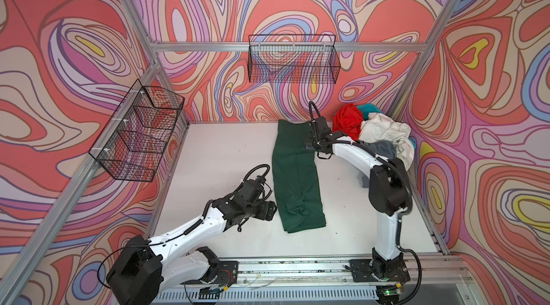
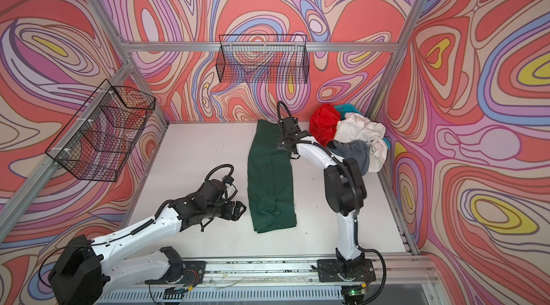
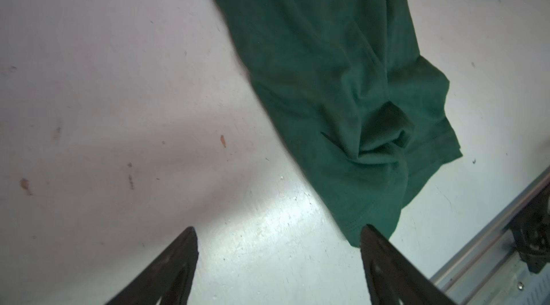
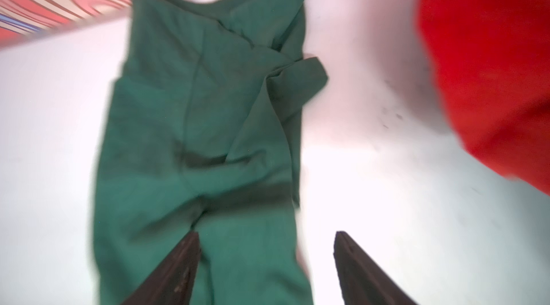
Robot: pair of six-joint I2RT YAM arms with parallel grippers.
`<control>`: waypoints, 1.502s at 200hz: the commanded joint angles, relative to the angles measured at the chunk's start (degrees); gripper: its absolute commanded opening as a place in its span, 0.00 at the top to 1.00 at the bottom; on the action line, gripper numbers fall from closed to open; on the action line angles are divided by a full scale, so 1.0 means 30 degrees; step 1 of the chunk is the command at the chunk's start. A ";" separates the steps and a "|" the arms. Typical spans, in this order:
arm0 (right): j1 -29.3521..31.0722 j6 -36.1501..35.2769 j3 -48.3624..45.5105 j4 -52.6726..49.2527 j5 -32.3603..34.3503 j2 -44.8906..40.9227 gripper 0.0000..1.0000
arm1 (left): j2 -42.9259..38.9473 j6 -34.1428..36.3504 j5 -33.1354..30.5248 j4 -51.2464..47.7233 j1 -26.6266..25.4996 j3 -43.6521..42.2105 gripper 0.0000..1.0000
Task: Fold and stack the t-shirts
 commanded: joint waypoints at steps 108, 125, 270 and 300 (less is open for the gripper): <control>0.0902 0.4422 -1.6418 0.4929 -0.5793 -1.0358 0.41 | 0.4053 -0.1102 0.1045 0.3632 -0.3736 -0.0189 0.25; 0.1348 0.4844 -1.7366 0.5395 -0.5627 -1.0503 0.43 | 0.4386 -0.1417 0.0968 0.3822 -0.3748 -0.0105 0.27; 0.4488 0.7059 -1.9584 0.7911 -0.4585 -0.8998 0.64 | 0.6522 -0.2369 0.1062 0.2343 -0.3846 0.1595 0.61; 0.4464 0.7167 -1.9613 0.7912 -0.4199 -0.9125 0.80 | 0.6054 -0.2626 0.0734 0.2230 -0.3858 0.1217 0.76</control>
